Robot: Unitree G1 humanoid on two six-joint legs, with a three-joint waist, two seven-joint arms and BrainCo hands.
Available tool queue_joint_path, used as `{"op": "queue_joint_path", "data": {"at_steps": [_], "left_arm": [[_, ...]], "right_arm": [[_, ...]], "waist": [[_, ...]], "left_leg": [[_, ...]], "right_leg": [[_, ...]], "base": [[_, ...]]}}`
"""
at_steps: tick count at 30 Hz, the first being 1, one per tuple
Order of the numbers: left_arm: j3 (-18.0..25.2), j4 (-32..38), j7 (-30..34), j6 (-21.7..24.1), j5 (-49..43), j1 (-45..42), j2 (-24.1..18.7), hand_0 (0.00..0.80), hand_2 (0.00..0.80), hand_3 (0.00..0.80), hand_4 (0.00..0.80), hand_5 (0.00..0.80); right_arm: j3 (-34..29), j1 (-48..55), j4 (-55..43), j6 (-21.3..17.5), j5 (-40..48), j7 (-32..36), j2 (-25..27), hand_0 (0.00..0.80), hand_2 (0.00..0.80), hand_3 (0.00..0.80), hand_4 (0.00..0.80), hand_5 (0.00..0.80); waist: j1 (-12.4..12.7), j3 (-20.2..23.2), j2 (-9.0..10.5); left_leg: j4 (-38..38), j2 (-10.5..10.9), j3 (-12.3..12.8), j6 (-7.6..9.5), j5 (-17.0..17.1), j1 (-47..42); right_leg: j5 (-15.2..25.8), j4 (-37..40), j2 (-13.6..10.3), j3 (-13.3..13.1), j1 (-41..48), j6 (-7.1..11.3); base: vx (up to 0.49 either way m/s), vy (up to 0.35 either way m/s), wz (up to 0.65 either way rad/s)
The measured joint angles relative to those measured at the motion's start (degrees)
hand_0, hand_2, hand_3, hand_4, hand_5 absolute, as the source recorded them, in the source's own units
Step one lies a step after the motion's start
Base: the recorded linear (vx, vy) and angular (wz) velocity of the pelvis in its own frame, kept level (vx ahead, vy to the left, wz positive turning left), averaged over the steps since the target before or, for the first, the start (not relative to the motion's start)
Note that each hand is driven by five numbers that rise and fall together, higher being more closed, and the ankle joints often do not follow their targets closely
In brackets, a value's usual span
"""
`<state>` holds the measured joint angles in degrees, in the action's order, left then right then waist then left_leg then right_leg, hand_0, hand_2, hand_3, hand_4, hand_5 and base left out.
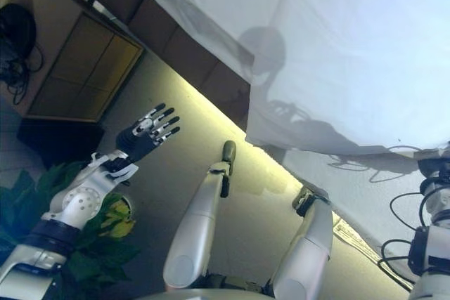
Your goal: Make the bed neatly
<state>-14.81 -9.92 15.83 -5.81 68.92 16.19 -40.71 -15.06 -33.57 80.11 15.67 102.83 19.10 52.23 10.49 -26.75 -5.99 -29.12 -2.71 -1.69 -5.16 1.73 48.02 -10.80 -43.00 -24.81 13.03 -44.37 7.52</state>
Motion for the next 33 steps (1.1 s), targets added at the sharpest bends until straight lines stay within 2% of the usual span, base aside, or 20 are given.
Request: {"op": "queue_joint_path", "data": {"at_steps": [4, 8, 11, 13, 19, 23, 26, 33], "left_arm": [[-0.06, 0.09, 0.03, 0.17, 0.05, -0.02, -0.01, 0.0, 0.0, 0.0, 0.0, 0.0], [-0.49, -0.02, -0.17, 0.23, -0.11, 0.04, 0.55, 0.0, 0.0, 0.0, 0.0, 0.0], [-2.16, -1.16, -2.39, 0.96, -0.29, 0.18, 3.09, 0.0, 0.0, 0.0, 0.0, 0.0], [-2.77, -2.31, -4.2, 0.98, -0.71, 0.05, 6.32, 0.0, 0.0, 0.0, 0.0, 0.0], [-4.36, -9.07, -8.68, 2.37, -3.17, 0.66, 13.38, 0.0, 0.0, 0.0, 0.0, 0.0], [-5.37, -12.37, -11.39, 2.9, -5.22, 0.85, 17.98, 0.0, 0.0, 0.0, 0.0, 0.0], [-5.03, -12.23, -11.77, 2.97, -5.11, 0.32, 20.47, 0.0, 0.0, 0.0, 0.0, 0.0], [-4.19, -11.76, -11.85, 1.2, -4.43, -5.06, 23.0, 0.0, 0.0, 0.0, 0.0, 0.0]], "right_arm": [[-0.03, 0.98, -0.05, 1.08, 0.96, 0.97, -0.12, 0.8, 0.8, 0.8, 0.8, 0.8], [-0.04, 3.58, -0.63, 0.05, -0.05, 3.48, -3.32, 0.8, 0.8, 0.8, 0.8, 0.8], [0.15, 5.17, -2.31, -3.12, -3.91, 5.93, -9.24, 0.8, 0.8, 0.8, 0.8, 0.8], [0.9, 6.05, -4.95, -4.55, -8.02, 7.34, -14.19, 0.8, 0.8, 0.8, 0.8, 0.8], [10.76, 10.04, -15.42, -13.23, -14.75, 7.75, -25.3, 0.8, 0.8, 0.8, 0.8, 0.8], [18.49, 15.0, -29.55, -14.98, -18.26, 2.02, -30.82, 0.8, 0.8, 0.8, 0.8, 0.8], [22.82, 19.63, -41.22, -16.15, -19.08, -3.36, -33.02, 0.8, 0.8, 0.8, 0.8, 0.8], [29.06, 23.2, -49.86, -17.3, -28.21, -13.06, -36.97, 0.8, 0.8, 0.8, 0.8, 0.8]], "waist": [[0.01, 0.07, -0.08], [-0.43, 0.48, 0.32], [-0.69, 1.99, 1.2], [-1.71, 3.27, 2.07], [-4.23, 5.12, 3.52], [-6.4, 6.12, 3.99], [-6.96, 6.2, 3.98], [-7.81, 7.56, 4.46]], "left_leg": [[0.3, 0.02, 0.14, 0.04, 0.05, -0.68], [1.6, -0.18, 0.37, 0.08, 0.07, -3.41], [2.74, -0.67, 1.1, 0.14, 0.05, -6.02], [3.68, -0.74, 1.56, 0.21, -0.08, -8.09], [6.53, -1.47, 1.97, -0.16, -0.53, -14.86], [8.94, -1.72, 3.0, -0.25, -0.58, -19.75], [10.84, -1.74, 3.31, -0.31, -0.59, -23.35], [14.33, -2.06, 3.35, -0.58, -0.76, -29.76]], "right_leg": [[-0.06, 0.16, -0.17, 0.07, 0.58, 0.05], [0.01, 1.61, 0.07, 0.48, 3.31, 0.15], [0.39, 3.17, 0.6, 0.46, 5.63, 0.71], [0.55, 4.29, 0.72, 0.4, 7.46, 0.99], [1.38, 8.54, 2.4, 0.03, 13.99, 1.42], [1.63, 10.88, 2.76, -0.08, 18.28, 1.58], [1.75, 12.47, 2.98, -0.08, 21.43, 1.79], [2.11, 16.99, 4.11, 0.27, 28.59, 2.4]], "base": [[-0.011, 0.016, 0.02], [0.013, 0.029, -0.02], [0.042, 0.064, -0.09], [0.056, 0.059, -0.1], [0.09, 0.044, -0.13], [0.111, 0.058, -0.1], [0.116, 0.024, -0.08], [0.126, -0.007, 0.0]]}}
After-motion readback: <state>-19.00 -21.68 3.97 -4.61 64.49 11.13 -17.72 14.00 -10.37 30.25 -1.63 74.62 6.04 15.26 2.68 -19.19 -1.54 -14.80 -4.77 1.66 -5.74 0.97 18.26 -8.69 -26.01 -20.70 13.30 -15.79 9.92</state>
